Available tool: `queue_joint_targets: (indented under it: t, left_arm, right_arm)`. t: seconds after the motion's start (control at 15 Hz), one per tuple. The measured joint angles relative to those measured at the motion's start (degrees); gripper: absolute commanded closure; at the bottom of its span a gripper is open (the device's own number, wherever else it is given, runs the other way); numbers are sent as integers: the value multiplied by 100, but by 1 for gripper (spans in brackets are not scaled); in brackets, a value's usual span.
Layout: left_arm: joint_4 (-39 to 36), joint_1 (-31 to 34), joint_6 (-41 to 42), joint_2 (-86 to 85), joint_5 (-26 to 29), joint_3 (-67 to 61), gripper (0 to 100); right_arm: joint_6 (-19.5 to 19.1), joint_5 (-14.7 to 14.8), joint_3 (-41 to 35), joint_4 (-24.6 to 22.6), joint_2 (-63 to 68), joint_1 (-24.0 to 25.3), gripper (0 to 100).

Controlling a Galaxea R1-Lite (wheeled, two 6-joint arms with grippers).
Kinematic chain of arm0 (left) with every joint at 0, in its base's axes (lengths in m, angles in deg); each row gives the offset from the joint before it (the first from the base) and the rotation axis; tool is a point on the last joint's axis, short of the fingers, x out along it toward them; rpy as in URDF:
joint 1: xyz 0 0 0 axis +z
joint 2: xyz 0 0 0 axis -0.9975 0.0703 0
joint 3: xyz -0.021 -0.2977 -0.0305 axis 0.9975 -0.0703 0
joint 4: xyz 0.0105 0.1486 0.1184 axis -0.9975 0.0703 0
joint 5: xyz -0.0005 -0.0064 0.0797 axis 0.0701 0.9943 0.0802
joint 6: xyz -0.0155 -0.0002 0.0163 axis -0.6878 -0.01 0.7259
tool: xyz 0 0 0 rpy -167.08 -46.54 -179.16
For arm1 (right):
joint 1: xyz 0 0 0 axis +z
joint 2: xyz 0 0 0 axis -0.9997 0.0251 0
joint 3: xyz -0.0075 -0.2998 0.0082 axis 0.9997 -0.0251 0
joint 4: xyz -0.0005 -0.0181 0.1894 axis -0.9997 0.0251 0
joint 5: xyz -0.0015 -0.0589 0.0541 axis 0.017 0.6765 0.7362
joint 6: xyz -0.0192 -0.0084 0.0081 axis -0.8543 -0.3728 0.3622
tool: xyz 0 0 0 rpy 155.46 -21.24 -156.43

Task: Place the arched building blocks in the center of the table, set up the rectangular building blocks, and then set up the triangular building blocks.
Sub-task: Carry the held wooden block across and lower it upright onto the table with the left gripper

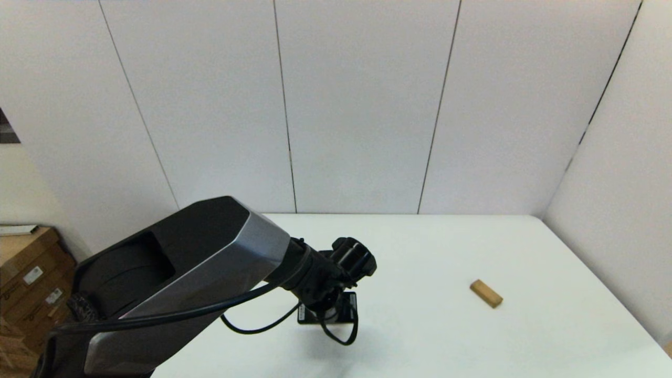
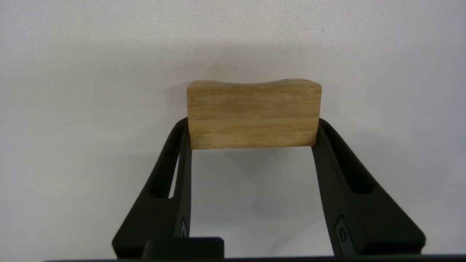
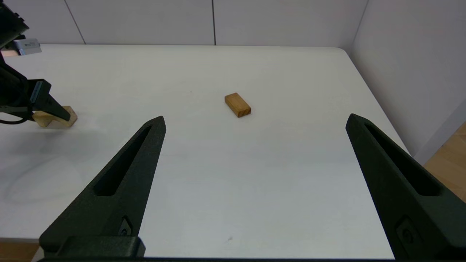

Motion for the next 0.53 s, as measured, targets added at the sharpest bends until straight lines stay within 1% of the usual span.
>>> queue_joint_targets:
  t: [0.53]
  left_arm:
    - [4, -27, 85, 0, -111, -27, 100]
  right_arm:
    - [0, 2, 0, -1, 0, 0, 0]
